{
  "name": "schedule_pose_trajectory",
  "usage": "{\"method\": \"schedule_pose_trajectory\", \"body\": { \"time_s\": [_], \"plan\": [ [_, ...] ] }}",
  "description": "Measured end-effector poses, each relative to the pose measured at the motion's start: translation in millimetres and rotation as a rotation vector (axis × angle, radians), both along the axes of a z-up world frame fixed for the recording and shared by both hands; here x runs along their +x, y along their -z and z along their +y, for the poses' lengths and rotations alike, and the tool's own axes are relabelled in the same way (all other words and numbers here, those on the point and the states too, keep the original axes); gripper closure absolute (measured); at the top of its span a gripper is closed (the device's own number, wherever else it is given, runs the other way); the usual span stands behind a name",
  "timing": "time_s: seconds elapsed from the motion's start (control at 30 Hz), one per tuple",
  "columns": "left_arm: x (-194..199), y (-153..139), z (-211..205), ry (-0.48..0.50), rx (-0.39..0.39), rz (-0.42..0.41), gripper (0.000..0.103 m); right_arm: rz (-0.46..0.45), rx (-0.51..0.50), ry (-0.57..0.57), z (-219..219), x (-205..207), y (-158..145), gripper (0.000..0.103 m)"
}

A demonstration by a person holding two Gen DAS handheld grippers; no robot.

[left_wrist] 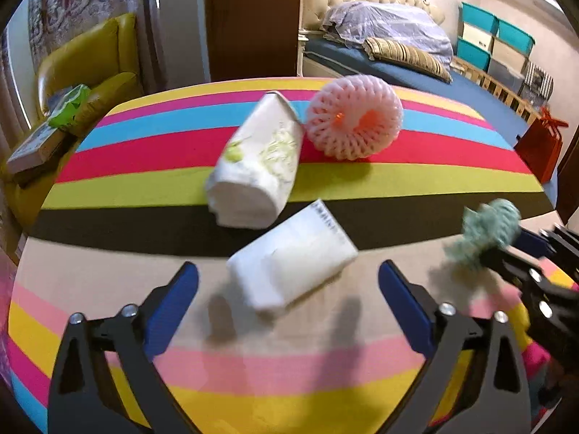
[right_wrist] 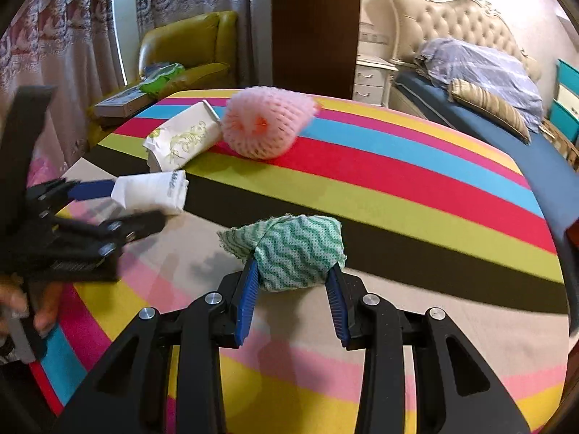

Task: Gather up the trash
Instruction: 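Grasp the green cloth with the right tool while the left grasps a white tissue pack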

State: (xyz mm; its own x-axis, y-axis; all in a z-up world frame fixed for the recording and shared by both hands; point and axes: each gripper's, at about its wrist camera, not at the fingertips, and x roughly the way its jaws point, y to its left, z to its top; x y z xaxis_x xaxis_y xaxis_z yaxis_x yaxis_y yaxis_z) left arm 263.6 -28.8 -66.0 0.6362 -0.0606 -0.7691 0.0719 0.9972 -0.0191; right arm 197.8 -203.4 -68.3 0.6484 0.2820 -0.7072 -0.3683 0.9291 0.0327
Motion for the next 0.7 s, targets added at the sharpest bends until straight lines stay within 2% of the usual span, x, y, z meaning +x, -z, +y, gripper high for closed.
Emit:
{"method": "schedule_pose_trajectory", "body": {
  "time_s": [0.03, 0.07, 0.1, 0.13, 0.17, 0.23, 0.47, 0.7],
  "plan": [
    [4.9, 2.1, -3.0, 0.005, 0.01, 0.008, 0.018, -0.002, 0.014, 0.004, -4.5, -4.5, -1.1, 0.068],
    [8.3, 4.2, -5.3, 0.014, 0.01, 0.019, 0.033, -0.006, 0.02, 0.006, -7.7, -6.9, -1.8, 0.068],
    [9.3, 5.2, -6.9, 0.021, 0.014, 0.019, 0.033, -0.01, 0.024, 0.009, -9.7, -10.0, -2.5, 0.068],
    [8.3, 3.9, -9.0, 0.038, 0.013, 0.013, 0.04, -0.015, 0.028, 0.012, -12.8, -14.3, -3.1, 0.068],
    [5.6, 2.2, -11.1, 0.06, 0.0, 0.008, 0.041, -0.016, 0.031, 0.013, -14.1, -16.5, -3.3, 0.068],
    [-3.7, -0.9, -13.1, 0.08, -0.023, -0.012, 0.042, -0.021, 0.039, 0.019, -17.6, -21.9, -5.4, 0.068],
    [-38.6, -7.3, -20.2, 0.11, -0.017, -0.08, 0.042, -0.025, 0.047, 0.036, -19.6, -35.9, -7.8, 0.068],
    [-69.1, -9.0, -18.7, 0.118, -0.036, -0.108, 0.042, -0.041, 0.032, 0.04, -11.7, -54.5, -8.4, 0.068]
  ]
}}
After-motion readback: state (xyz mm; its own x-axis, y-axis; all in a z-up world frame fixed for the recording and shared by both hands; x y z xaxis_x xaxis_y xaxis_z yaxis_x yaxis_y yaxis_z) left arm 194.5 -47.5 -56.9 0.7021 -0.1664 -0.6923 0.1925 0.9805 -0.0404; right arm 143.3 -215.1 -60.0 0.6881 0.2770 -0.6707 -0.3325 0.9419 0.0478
